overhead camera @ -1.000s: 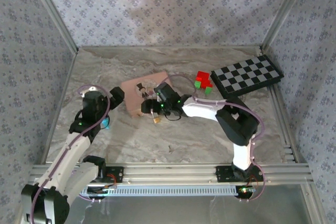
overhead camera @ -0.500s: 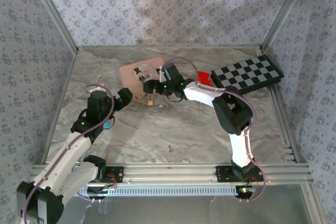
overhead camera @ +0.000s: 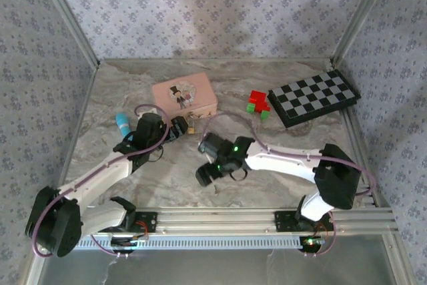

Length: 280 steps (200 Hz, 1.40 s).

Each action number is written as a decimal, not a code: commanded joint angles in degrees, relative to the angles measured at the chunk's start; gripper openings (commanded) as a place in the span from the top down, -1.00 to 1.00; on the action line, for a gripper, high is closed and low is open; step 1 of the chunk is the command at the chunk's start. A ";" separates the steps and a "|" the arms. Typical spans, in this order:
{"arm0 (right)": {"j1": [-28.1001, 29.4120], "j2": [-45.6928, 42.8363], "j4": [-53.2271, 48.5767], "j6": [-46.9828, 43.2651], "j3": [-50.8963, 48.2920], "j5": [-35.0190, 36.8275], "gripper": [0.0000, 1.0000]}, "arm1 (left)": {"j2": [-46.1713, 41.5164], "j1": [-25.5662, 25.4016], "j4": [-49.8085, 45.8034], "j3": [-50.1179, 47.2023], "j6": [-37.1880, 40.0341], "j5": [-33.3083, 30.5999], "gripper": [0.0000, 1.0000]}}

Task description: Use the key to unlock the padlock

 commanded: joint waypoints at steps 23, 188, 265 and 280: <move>7.74 0.55 -11.42 9.78 0.24 9.27 -0.47 | 3.80 -0.38 4.10 5.98 0.39 -1.97 -1.00; 9.16 7.70 -2.15 11.61 -3.79 6.64 0.14 | -2.51 -0.41 0.07 0.28 -0.76 -8.03 -0.99; 7.26 10.04 -2.19 15.74 -5.61 6.87 0.41 | -2.53 -0.43 0.35 0.48 -1.31 -7.98 -0.99; 6.32 9.97 -1.19 15.50 -5.94 6.98 0.45 | -2.59 -0.43 0.36 0.52 -1.27 -7.97 -1.00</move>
